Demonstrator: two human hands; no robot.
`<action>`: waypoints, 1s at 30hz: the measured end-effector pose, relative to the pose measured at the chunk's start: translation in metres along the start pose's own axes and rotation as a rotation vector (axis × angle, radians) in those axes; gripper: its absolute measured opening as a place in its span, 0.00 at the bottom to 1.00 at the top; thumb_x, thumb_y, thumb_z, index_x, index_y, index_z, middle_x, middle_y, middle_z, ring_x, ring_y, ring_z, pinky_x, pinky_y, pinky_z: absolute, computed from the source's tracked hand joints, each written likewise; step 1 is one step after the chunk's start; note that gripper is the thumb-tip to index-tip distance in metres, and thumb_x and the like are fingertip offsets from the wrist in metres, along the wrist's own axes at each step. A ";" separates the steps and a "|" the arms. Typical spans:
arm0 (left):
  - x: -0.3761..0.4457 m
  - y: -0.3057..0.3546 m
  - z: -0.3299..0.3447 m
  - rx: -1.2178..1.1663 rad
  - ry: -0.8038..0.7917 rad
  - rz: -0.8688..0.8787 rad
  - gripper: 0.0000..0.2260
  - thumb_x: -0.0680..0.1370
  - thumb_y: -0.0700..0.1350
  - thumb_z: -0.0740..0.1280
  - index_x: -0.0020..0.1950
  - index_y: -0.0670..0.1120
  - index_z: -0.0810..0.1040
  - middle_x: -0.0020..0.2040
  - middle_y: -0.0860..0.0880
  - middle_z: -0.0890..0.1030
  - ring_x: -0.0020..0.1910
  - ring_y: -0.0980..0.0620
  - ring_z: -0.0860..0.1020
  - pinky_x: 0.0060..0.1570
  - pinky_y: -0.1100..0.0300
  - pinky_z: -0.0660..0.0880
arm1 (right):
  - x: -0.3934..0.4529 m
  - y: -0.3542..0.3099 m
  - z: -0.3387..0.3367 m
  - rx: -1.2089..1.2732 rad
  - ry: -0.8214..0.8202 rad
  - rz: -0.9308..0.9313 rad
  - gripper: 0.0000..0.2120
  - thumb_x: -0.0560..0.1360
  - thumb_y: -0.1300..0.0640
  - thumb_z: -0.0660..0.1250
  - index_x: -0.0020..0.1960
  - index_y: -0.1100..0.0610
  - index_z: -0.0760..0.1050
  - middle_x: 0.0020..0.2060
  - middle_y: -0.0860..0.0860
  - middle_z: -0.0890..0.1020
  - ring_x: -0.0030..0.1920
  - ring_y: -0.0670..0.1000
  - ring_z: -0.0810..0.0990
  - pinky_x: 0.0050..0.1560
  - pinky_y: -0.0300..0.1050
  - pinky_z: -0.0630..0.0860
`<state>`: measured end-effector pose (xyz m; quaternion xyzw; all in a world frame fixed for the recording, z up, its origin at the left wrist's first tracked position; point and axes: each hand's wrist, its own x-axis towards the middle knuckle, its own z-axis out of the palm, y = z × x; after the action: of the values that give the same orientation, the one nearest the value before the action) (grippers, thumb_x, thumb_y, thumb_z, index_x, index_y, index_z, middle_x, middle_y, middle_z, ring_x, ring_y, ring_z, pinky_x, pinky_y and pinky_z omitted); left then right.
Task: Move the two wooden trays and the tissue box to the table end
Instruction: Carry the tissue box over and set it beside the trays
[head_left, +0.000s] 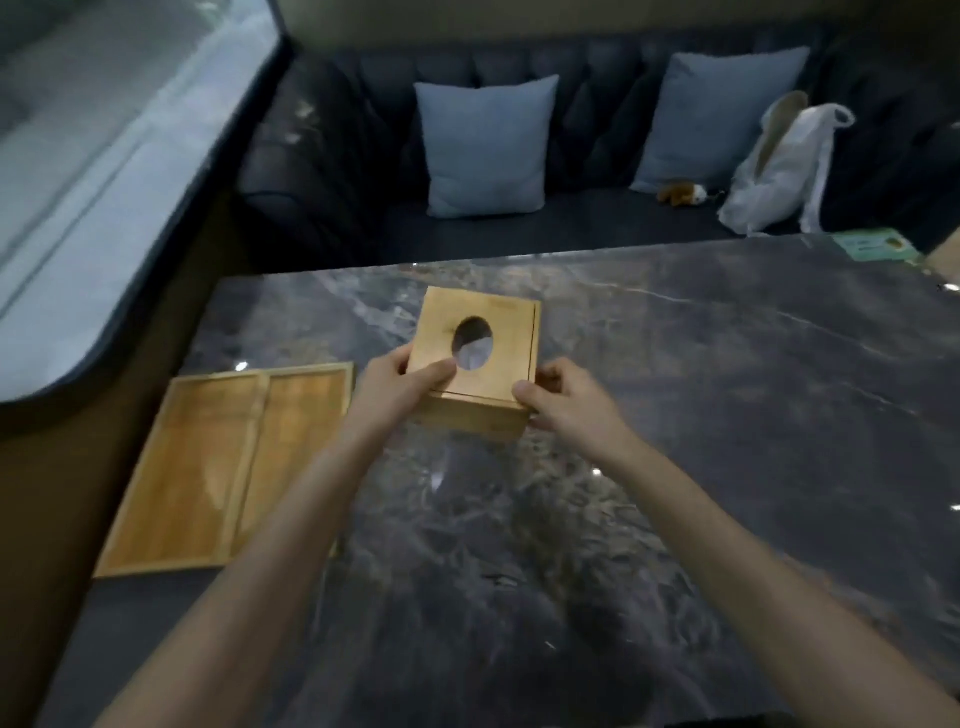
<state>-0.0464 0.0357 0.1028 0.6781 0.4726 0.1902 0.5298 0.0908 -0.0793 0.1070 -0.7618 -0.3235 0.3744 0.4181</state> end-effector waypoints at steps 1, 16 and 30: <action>-0.005 -0.009 -0.017 0.004 0.019 -0.002 0.08 0.73 0.48 0.67 0.51 0.49 0.77 0.39 0.53 0.78 0.40 0.54 0.76 0.42 0.57 0.73 | -0.003 -0.003 0.019 0.000 -0.032 -0.012 0.06 0.73 0.53 0.66 0.46 0.53 0.71 0.43 0.49 0.79 0.52 0.55 0.79 0.55 0.60 0.77; -0.120 -0.157 -0.209 -0.116 0.219 -0.275 0.18 0.74 0.48 0.67 0.63 0.47 0.74 0.53 0.49 0.79 0.53 0.50 0.77 0.48 0.59 0.74 | -0.078 -0.014 0.267 0.099 -0.309 0.031 0.12 0.72 0.55 0.68 0.51 0.52 0.66 0.42 0.45 0.76 0.45 0.45 0.76 0.42 0.37 0.73; -0.192 -0.250 -0.270 -0.287 0.313 -0.511 0.23 0.73 0.45 0.68 0.67 0.46 0.69 0.49 0.52 0.78 0.50 0.54 0.76 0.44 0.63 0.72 | -0.134 0.009 0.376 0.119 -0.551 0.128 0.10 0.73 0.57 0.68 0.48 0.53 0.67 0.40 0.42 0.75 0.41 0.38 0.74 0.36 0.31 0.73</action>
<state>-0.4533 0.0177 0.0232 0.4187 0.6715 0.2173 0.5715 -0.2920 -0.0427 0.0003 -0.6244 -0.3534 0.6113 0.3340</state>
